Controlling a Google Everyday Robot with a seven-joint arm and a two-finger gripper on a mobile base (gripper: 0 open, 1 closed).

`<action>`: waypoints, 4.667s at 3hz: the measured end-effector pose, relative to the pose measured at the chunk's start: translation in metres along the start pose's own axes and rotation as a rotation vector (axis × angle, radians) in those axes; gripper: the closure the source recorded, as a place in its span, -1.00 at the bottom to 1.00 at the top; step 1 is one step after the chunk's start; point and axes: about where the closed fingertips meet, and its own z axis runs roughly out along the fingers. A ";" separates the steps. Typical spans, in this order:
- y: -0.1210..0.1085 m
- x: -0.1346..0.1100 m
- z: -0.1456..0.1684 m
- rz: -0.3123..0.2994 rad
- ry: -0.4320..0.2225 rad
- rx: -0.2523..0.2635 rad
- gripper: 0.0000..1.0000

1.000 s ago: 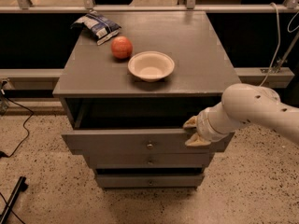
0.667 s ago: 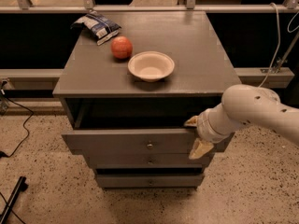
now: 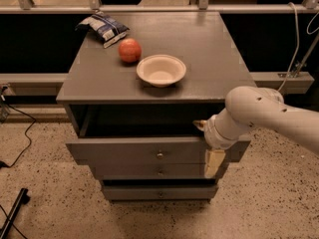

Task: Open top drawer

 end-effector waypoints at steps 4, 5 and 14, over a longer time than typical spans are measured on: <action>-0.010 0.016 0.034 -0.051 0.081 -0.113 -0.42; 0.025 0.002 0.015 -0.073 0.063 -0.163 -0.46; -0.003 0.010 -0.017 -0.083 0.081 -0.067 0.78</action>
Offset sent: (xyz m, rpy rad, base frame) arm 0.0424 -0.0106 -0.0527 -0.1113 0.0978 0.0342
